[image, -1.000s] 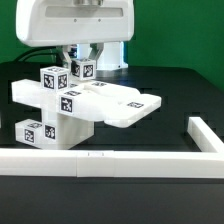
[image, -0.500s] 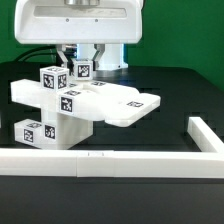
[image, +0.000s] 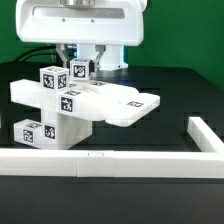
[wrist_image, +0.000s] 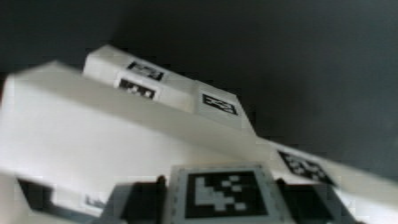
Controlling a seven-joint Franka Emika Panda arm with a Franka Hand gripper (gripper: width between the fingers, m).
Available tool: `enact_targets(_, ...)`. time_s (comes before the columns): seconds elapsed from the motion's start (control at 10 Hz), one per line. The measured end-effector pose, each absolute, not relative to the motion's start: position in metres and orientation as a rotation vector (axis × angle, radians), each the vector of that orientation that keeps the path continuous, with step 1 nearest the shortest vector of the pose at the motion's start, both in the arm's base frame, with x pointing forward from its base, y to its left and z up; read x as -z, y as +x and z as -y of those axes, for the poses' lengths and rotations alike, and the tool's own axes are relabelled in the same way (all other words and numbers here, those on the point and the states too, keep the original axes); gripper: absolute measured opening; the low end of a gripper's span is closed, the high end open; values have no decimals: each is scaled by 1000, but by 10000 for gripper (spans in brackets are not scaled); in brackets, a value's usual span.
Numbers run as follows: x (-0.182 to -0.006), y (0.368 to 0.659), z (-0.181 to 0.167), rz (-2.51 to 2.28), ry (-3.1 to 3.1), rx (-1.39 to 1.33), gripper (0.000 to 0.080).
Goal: Assemble chair
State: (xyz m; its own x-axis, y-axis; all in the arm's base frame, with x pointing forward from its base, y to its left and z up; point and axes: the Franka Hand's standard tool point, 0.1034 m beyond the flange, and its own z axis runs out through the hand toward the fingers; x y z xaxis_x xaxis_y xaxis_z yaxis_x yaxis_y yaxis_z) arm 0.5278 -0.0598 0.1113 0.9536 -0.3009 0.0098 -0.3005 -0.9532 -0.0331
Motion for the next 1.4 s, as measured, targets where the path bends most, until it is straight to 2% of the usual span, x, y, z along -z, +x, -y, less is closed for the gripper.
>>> enact_targets(0.3, -110, 528, 58, -992, -2914, 67, 284)
enact_targets(0.5, -111, 529, 56, -1173, -2834, 64, 284)
enact_targets(0.7, -110, 529, 56, -1100, -2865, 64, 297)
enact_targets(0.8, -110, 530, 56, -1074, -2877, 65, 478)
enact_targets(0.9, -110, 530, 56, -991, -2910, 67, 478)
enact_targets(1.0, -110, 530, 56, -873, -2949, 71, 611)
enact_targets(1.1, -110, 530, 56, -778, -2977, 73, 638)
enact_targets(1.4, -110, 530, 57, -374, -3083, 79, 648)
